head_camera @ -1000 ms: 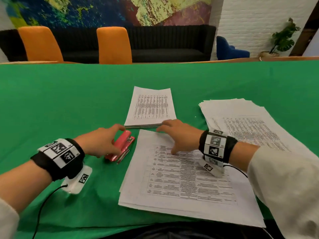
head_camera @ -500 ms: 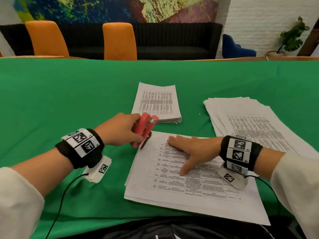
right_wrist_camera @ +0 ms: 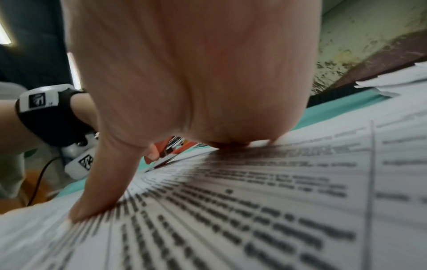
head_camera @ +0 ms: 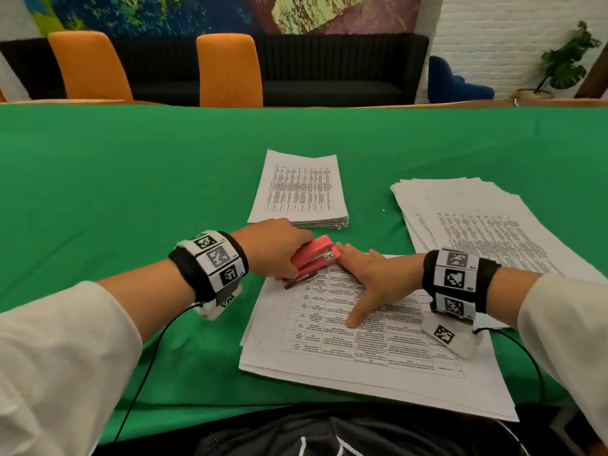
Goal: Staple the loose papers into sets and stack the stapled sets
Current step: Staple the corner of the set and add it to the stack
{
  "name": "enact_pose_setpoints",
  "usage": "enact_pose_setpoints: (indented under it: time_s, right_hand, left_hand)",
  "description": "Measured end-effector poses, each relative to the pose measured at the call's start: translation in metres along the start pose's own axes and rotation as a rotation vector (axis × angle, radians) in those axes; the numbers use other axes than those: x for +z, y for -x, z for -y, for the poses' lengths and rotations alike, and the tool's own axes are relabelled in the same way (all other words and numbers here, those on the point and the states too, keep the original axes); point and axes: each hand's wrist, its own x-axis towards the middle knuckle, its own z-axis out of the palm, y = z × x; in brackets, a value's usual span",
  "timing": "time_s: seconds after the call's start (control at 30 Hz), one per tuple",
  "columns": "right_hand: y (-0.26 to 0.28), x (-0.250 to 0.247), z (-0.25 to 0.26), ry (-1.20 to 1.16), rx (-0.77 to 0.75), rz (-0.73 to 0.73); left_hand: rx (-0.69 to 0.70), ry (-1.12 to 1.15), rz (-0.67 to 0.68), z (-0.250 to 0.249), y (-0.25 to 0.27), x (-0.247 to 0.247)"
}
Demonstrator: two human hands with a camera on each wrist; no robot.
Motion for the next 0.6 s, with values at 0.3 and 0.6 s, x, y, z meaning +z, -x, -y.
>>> enact_pose_setpoints:
  time_s: [0.3,0.6]
  right_hand:
    - [0.002,-0.001,-0.007,-0.093,0.0,0.005]
    - [0.006,-0.004,-0.006,-0.116,0.027,0.048]
  left_hand:
    - [0.016,-0.135,0.008,-0.011,-0.002,0.003]
    - [-0.114,-0.209,0.225,0.012,0.016,-0.001]
